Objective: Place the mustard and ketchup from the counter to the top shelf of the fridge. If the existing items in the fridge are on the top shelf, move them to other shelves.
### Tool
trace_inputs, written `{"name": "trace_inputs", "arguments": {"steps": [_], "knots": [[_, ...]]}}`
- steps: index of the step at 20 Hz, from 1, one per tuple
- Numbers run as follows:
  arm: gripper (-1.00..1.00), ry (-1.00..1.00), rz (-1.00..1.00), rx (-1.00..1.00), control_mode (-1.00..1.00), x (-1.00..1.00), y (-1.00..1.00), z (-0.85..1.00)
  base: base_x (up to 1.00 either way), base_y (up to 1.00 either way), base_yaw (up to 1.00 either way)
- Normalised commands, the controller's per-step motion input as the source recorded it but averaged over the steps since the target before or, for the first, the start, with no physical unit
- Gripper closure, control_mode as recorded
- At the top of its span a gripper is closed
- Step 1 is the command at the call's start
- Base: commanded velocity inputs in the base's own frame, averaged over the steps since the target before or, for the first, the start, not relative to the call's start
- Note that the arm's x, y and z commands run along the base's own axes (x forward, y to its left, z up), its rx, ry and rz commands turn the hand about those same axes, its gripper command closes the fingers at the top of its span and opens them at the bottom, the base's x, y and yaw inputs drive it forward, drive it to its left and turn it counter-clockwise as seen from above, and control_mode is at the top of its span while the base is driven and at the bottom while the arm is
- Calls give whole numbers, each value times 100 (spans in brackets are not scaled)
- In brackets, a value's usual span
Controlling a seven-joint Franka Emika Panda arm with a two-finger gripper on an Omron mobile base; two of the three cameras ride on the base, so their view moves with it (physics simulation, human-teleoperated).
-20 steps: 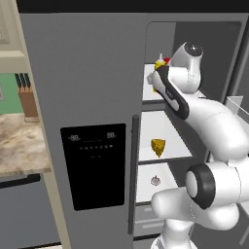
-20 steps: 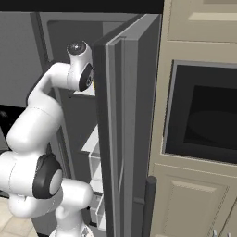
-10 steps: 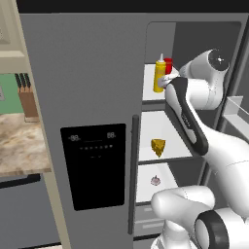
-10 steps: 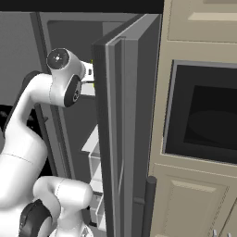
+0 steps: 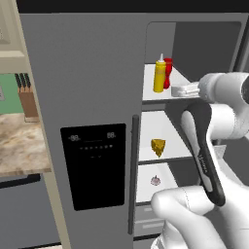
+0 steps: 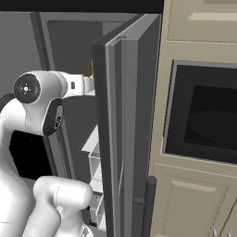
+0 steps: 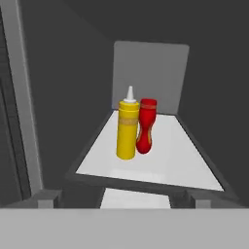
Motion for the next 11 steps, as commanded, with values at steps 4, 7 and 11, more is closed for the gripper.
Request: {"name": "trace_inputs", "arguments": {"steps": [4,7,11], "knots": [[-100,-16,0,-9,-100,-100,0,39,0,0,0],[-100,-40,8,-27,-100,-100,32,47,0,0,0],[-100,3,0,-3,-100,12,1,0,0,0,0]]}}
